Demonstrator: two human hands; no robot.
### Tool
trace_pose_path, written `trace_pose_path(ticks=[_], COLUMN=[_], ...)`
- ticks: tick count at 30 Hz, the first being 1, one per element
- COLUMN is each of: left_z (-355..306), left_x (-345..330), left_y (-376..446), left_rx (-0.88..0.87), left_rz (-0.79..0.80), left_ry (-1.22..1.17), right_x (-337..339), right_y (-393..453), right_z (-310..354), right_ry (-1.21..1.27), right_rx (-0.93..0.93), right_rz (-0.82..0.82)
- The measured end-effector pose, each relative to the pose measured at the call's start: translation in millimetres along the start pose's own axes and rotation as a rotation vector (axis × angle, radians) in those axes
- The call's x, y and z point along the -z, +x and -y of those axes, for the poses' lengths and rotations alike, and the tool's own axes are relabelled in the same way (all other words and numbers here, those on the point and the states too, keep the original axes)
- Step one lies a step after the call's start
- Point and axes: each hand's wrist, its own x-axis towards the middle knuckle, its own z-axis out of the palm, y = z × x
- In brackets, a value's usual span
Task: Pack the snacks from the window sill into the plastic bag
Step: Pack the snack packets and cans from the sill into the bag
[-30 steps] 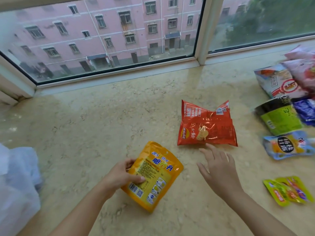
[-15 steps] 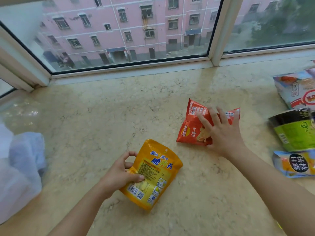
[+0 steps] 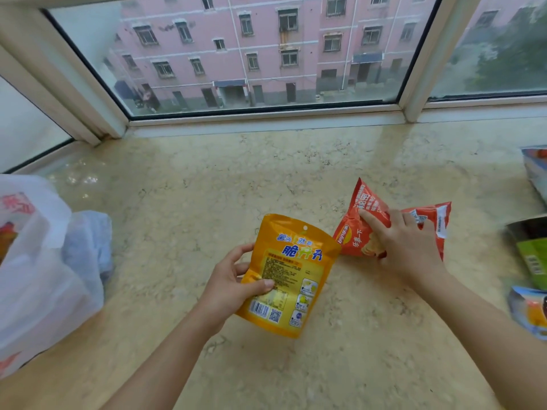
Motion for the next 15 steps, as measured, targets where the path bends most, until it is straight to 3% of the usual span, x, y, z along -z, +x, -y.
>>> trace_pose_path(ticks=[9,15], left_z=[-14,-57], left_x=[43,107], left_y=[-33,-93], left_rx=[-0.055,-0.113], left_rz=[-0.017,-0.041], left_ry=[-0.018,0.020], right_x=[27,98], right_y=[-22,-59], right_z=[41,93], right_ry=[0.103,0.172], right_rx=[0.014,0.075], right_rz=[-0.174,-0.273])
